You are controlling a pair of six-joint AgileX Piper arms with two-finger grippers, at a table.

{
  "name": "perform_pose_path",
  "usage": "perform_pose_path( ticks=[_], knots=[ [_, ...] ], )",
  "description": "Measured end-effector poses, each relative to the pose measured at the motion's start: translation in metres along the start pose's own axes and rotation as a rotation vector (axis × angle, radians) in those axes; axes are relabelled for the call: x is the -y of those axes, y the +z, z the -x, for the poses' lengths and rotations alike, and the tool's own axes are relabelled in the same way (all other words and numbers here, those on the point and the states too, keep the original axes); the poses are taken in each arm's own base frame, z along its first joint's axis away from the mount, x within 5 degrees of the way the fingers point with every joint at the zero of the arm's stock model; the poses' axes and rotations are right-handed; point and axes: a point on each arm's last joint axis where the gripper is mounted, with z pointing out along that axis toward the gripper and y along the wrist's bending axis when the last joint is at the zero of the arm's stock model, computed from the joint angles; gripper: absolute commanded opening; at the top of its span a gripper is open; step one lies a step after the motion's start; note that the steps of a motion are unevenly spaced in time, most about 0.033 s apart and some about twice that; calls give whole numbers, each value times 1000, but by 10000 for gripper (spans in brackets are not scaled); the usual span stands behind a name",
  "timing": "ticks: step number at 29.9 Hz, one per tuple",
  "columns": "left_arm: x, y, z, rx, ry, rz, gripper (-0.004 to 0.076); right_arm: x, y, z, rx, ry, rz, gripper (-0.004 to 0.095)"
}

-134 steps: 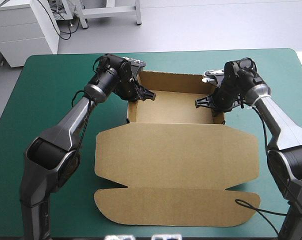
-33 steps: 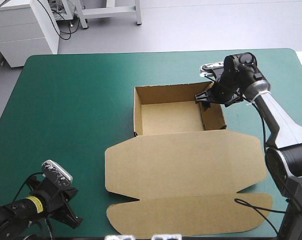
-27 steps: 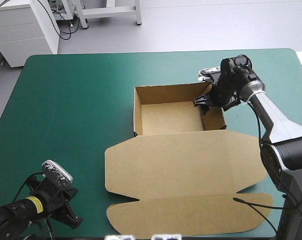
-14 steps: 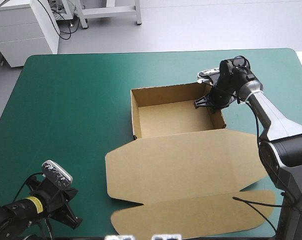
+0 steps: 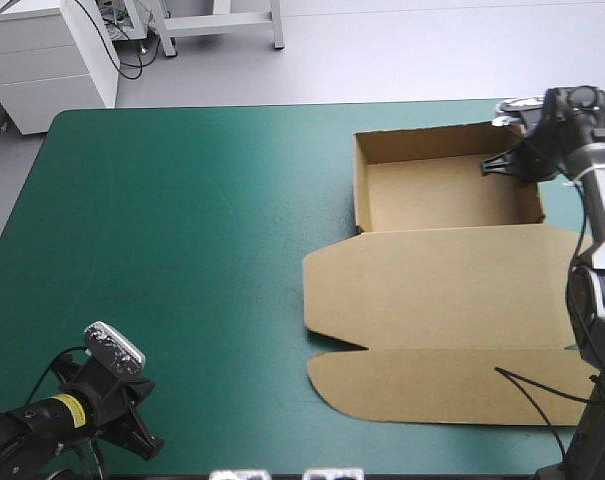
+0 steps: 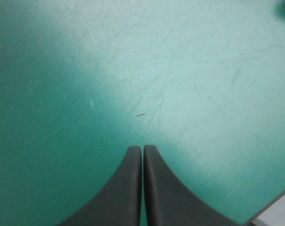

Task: Fold the box

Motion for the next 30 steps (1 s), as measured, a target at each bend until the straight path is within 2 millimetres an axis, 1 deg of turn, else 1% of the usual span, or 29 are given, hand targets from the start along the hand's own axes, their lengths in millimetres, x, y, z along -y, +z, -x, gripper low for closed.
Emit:
perform_pose_path(
  ticks=[2, 6, 8, 11, 12, 13, 14, 17, 18, 19, 21, 23, 26, 28, 30],
  knots=[
    [0, 0, -1, -8, 1, 0, -8, 35, 3, -9, -12, 73, -35, -19],
    [0, 0, -2, -22, 2, -2, -8, 90, 9, -28, -31, 212, -59, -19],
    [0, 0, -2, -25, 2, -2, -8, 112, 12, -38, -40, 274, -57, -19],
    [0, 0, -2, -25, 2, -3, -8, 133, 16, -49, -52, 342, -62, -7],
    [0, 0, -2, -25, 2, -3, -8, 138, 16, -52, -52, 358, -67, 30],
    [0, 0, -2, -26, 2, -2, -8, 143, 17, -54, -50, 379, -68, 74],
    [0, 0, -2, -26, 2, -2, -8, 146, 17, -56, -47, 387, -72, 152],
    [-1, 0, -3, -28, 10, 11, -8, 153, 18, -58, -34, 386, -76, 475],
    [-1, 0, -3, -28, 10, 11, -8, 155, 18, -58, -26, 383, -75, 620],
    [-1, 0, -3, -28, 10, 11, -8, 156, 18, -58, -16, 387, -77, 703],
    [-1, 0, -3, -28, 10, 11, -8, 158, 18, -58, -2, 399, -81, 836],
    [-1, 0, -3, -28, 10, 11, -8, 160, 17, -58, 6, 412, -90, 860],
    [-1, 0, -2, -27, 10, 12, -8, 162, 12, -57, 8, 434, -99, 837],
    [-1, 0, -2, -25, 10, 12, -8, 162, 0, -55, 15, 438, -101, 772],
    [-1, 0, -2, -25, 10, 12, -8, 162, -17, -51, 37, 443, -99, 664]
  ],
)
